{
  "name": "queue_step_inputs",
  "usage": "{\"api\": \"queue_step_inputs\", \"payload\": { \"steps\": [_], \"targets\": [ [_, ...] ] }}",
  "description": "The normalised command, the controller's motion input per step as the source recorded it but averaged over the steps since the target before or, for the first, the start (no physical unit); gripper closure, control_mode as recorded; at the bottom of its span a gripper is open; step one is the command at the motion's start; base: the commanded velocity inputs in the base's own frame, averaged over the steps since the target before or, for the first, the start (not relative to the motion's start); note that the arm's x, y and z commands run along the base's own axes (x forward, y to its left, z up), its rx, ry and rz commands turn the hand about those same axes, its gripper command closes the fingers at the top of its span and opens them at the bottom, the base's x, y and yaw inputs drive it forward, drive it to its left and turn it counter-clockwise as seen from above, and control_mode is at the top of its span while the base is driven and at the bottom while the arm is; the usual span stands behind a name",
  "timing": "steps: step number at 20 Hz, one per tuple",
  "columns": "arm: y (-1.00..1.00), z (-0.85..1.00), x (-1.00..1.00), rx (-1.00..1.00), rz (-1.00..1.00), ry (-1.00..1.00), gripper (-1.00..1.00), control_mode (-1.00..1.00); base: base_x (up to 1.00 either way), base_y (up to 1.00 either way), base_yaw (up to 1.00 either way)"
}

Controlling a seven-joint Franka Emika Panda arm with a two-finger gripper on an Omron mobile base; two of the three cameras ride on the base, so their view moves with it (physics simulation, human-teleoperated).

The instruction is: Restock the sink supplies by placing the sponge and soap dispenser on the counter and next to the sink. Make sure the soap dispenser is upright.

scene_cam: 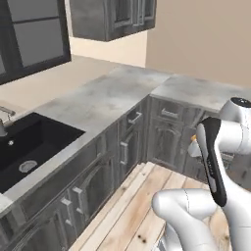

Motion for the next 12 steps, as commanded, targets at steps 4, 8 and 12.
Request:
{"api": "queue_step_inputs", "payload": {
  "steps": [4, 8, 12],
  "targets": [
    [0.0, 0.0, 0.0, 0.0, 0.0, 0.0, 1.0, 1.0, 0.72, -0.4, 0.73],
    [0.0, 0.0, 0.0, 0.0, 0.0, 0.0, 1.0, 1.0, 0.91, -0.28, 0.72],
    [0.0, 0.0, 0.0, 0.0, 0.0, 0.0, 1.0, 1.0, 0.74, -0.4, 0.67]
  ]
}}
